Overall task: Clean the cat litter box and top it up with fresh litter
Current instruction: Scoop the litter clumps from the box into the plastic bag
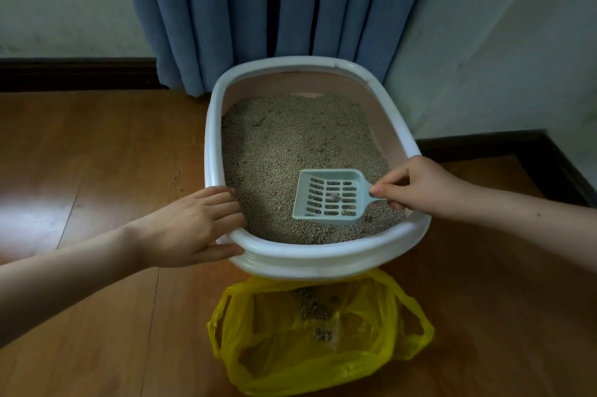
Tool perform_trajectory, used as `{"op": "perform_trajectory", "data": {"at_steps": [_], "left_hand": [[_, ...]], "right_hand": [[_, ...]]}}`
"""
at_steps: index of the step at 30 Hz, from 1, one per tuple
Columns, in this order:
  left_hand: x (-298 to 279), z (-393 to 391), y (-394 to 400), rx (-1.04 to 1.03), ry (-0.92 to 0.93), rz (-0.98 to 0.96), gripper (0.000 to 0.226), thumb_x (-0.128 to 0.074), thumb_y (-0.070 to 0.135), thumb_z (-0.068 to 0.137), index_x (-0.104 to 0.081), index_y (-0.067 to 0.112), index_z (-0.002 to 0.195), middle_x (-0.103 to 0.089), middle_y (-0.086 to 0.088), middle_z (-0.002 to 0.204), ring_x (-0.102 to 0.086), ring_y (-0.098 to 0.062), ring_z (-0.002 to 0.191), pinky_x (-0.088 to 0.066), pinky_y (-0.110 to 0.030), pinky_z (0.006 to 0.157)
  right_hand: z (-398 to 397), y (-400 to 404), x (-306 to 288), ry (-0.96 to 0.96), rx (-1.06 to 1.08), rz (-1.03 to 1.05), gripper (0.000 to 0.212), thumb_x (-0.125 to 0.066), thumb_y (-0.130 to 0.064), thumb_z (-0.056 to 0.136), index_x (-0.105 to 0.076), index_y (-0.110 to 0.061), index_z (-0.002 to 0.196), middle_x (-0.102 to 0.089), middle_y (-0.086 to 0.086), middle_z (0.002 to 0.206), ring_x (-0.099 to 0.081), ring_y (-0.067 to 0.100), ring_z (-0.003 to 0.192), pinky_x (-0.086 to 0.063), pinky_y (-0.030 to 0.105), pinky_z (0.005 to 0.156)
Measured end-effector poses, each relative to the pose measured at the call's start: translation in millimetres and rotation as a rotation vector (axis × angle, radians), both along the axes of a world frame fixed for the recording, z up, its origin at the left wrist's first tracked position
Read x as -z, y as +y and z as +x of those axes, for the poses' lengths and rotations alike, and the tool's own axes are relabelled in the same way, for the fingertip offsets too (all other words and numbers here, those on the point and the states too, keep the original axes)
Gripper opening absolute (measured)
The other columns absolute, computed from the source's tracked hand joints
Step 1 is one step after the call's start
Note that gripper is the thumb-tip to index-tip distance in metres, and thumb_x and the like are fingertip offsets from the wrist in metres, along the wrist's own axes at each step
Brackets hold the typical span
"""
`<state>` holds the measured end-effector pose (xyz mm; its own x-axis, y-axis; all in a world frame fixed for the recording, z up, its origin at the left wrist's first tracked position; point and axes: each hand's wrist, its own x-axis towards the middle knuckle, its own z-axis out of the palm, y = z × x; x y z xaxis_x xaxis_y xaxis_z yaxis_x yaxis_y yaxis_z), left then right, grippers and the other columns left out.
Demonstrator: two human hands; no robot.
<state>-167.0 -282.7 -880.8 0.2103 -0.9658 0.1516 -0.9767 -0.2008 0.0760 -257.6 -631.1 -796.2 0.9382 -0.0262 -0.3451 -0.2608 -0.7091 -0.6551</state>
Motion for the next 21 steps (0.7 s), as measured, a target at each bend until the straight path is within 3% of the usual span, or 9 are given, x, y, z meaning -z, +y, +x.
{"op": "perform_trajectory", "data": {"at_steps": [2,10,13,18,21], "left_hand": [[-0.3,-0.3,0.3,-0.001,0.000,-0.003,0.039,-0.044,0.048,0.100,-0.062,0.014,0.094,-0.059,0.001,0.090,-0.058,-0.024,0.091,-0.039,-0.038,0.105],[-0.1,-0.4,0.6,-0.004,-0.006,-0.004,0.042,-0.041,0.049,0.100,-0.062,0.014,0.094,-0.059,0.000,0.089,-0.058,-0.025,0.091,-0.038,-0.039,0.106],[-1.3,-0.6,1.0,-0.004,0.004,0.004,0.043,-0.040,0.050,0.101,-0.063,0.014,0.096,-0.060,0.000,0.092,-0.059,-0.025,0.093,-0.038,-0.040,0.107],[-4.0,-1.0,-0.7,0.009,0.006,0.017,0.042,-0.042,0.047,0.100,-0.063,0.012,0.097,-0.060,-0.003,0.093,-0.057,-0.027,0.093,-0.042,-0.043,0.103],[-5.3,-1.9,-1.2,0.017,0.004,0.006,0.045,-0.040,0.047,0.100,-0.063,0.009,0.096,-0.061,-0.006,0.092,-0.057,-0.030,0.093,-0.043,-0.044,0.099]], "right_hand": [[-1.9,0.2,-0.4,-0.016,0.012,0.018,0.014,-0.067,-0.023,0.088,-0.077,-0.017,0.082,-0.059,-0.004,0.047,-0.047,0.001,0.043,-0.041,0.011,0.052],[-5.0,2.6,-4.6,-0.074,0.003,0.068,0.013,-0.067,-0.020,0.088,-0.077,-0.015,0.085,-0.060,-0.004,0.048,-0.051,0.001,0.045,-0.042,0.012,0.052],[-11.0,8.5,-11.0,-0.091,-0.047,0.118,0.011,-0.068,-0.022,0.087,-0.078,-0.019,0.087,-0.063,0.002,0.053,-0.052,0.010,0.051,-0.046,0.020,0.055],[-29.5,23.1,-14.9,-0.047,-0.228,0.160,0.010,-0.068,-0.020,0.085,-0.077,-0.020,0.088,-0.067,0.009,0.063,-0.055,0.008,0.053,-0.043,0.015,0.053],[-40.8,26.8,-7.5,0.008,-0.291,0.150,0.010,-0.069,-0.018,0.085,-0.077,-0.022,0.090,-0.070,-0.001,0.063,-0.059,0.004,0.056,-0.045,0.018,0.053]]}}
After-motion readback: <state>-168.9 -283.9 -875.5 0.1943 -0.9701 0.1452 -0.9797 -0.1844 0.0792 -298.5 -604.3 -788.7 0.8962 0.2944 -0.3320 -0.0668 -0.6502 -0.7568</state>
